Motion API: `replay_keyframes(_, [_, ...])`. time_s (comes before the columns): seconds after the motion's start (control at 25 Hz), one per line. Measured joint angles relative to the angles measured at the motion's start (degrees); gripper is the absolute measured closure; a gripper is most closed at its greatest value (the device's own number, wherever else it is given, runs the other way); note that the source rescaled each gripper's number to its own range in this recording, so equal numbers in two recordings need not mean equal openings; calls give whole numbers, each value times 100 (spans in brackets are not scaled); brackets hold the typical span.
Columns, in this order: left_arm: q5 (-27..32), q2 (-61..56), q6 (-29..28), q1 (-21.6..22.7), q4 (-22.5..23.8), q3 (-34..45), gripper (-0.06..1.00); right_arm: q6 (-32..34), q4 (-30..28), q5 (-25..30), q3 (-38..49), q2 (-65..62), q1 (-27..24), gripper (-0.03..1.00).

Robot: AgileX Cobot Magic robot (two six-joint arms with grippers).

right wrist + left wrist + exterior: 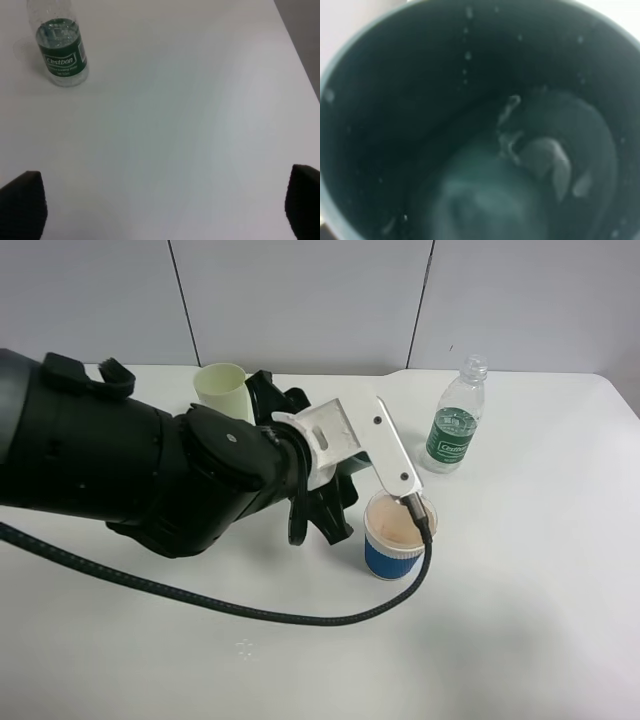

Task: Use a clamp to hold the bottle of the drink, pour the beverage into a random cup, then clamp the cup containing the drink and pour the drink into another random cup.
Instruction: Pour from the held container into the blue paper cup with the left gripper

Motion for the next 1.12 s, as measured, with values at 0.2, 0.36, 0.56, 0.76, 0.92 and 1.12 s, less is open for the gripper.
replay_keyframes(0.2, [-48,151,431,-99,-131,-123,92,0,0,0,0,0,0,-3])
replay_keyframes(0.36, [-109,177,487,-98,-131,-141,92,0,0,0,0,0,0,-3])
replay_keyframes(0.56, [-239,177,575,-98,-23,-141,92,0,0,0,0,0,0,-3])
replay_keyframes(0.76, [-399,177,750,-98,137,-141,92,0,0,0,0,0,0,-3])
replay_keyframes(0.92, [-419,177,787,-98,378,-141,92,0,0,0,0,0,0,-3])
replay_keyframes(1.12, [-489,177,791,-171,677,-141,92,0,0,0,0,0,0,-3])
